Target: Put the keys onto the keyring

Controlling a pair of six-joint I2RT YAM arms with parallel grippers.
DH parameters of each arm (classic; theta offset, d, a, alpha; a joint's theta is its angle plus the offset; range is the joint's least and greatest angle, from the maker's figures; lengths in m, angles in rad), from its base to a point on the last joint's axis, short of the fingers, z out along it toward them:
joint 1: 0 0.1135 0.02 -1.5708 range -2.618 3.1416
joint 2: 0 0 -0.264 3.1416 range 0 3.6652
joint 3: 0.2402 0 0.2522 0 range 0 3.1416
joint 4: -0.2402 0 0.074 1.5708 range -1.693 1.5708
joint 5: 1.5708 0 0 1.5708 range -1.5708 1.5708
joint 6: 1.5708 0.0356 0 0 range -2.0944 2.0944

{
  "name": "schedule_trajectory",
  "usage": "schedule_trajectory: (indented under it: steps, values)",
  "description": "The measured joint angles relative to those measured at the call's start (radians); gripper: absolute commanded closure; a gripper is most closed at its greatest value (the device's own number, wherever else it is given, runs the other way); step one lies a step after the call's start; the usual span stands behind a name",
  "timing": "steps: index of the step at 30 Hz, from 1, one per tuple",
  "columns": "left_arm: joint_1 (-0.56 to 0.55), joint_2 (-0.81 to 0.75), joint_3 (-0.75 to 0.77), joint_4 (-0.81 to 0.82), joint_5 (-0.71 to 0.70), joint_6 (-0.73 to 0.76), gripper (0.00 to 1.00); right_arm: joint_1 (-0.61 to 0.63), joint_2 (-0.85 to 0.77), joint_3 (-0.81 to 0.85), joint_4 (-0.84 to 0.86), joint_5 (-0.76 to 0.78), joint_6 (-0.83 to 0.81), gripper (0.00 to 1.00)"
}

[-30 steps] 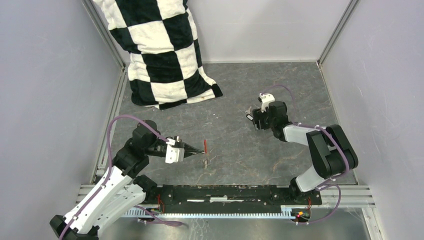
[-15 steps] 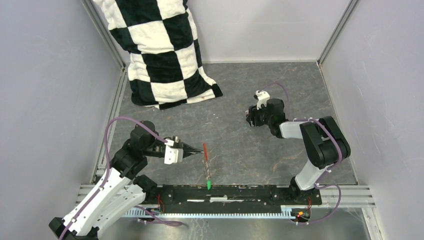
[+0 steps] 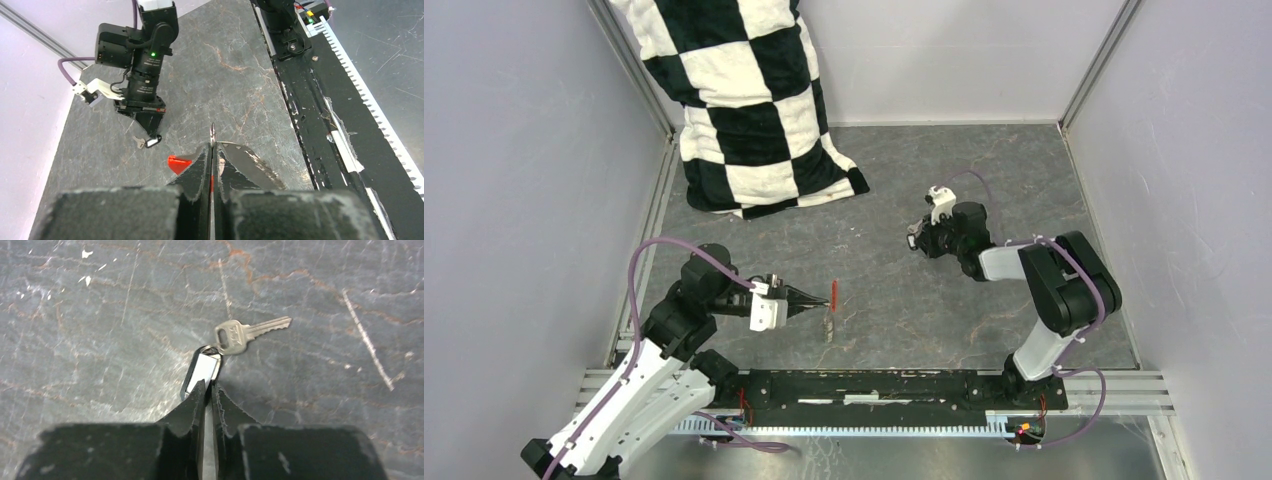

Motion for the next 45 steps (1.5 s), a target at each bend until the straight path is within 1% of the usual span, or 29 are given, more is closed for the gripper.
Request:
schedule_trajectory:
  steps: [4, 11, 13, 15, 16, 17, 20, 22, 26, 32, 34, 38, 41, 45]
  values:
    - [0.000, -0.010, 0.000, 0.000, -0.002, 0.000, 0.98, 0.024, -0.053, -0.081, 0.045, 0.011, 0.015, 0.99]
    - [0.000, -0.019, 0.000, -0.003, -0.006, 0.000, 0.98, 0.069, -0.196, -0.243, 0.075, 0.016, 0.029, 0.99]
    - [0.000, -0.021, 0.000, -0.003, -0.006, 0.000, 0.98, 0.081, -0.243, -0.278, 0.056, 0.015, 0.031, 0.93]
    - [0.000, -0.021, 0.000, -0.004, -0.006, 0.000, 0.98, 0.095, -0.290, -0.305, 0.026, 0.012, 0.031, 0.75]
    - [0.000, -0.022, 0.000, -0.004, -0.006, 0.000, 0.98, 0.100, -0.316, -0.316, 0.003, 0.012, 0.032, 0.67]
    - [0.000, -0.022, 0.000, -0.004, -0.006, 0.000, 0.98, 0.104, -0.343, -0.323, -0.024, 0.011, 0.028, 0.62]
    - [0.000, -0.021, 0.000, -0.004, -0.006, 0.000, 0.98, 0.109, -0.411, -0.328, -0.087, 0.015, 0.012, 0.54]
    - [0.000, -0.020, 0.000, -0.004, -0.005, 0.000, 0.98, 0.110, -0.440, -0.328, -0.098, 0.017, -0.001, 0.52]
    - [0.000, -0.014, 0.008, -0.013, -0.005, 0.000, 0.98, 0.111, -0.446, -0.304, -0.108, 0.015, -0.014, 0.51]
    - [0.000, -0.015, 0.014, -0.033, -0.006, 0.000, 0.98, 0.168, -0.378, -0.246, -0.108, 0.047, -0.005, 0.49]
    - [0.000, -0.015, 0.015, -0.040, -0.006, 0.000, 0.98, 0.197, -0.353, -0.230, -0.109, 0.076, 0.008, 0.50]
    - [0.000, -0.015, 0.015, -0.051, -0.006, 0.000, 0.98, 0.234, -0.333, -0.212, -0.117, 0.149, 0.027, 0.55]
    - [0.000, -0.015, 0.015, -0.052, -0.006, 0.000, 0.98, 0.241, -0.333, -0.208, -0.126, 0.210, 0.034, 0.57]
    - [0.000, -0.015, 0.018, -0.052, -0.006, 0.000, 0.98, 0.241, -0.333, -0.208, -0.130, 0.252, 0.041, 0.58]
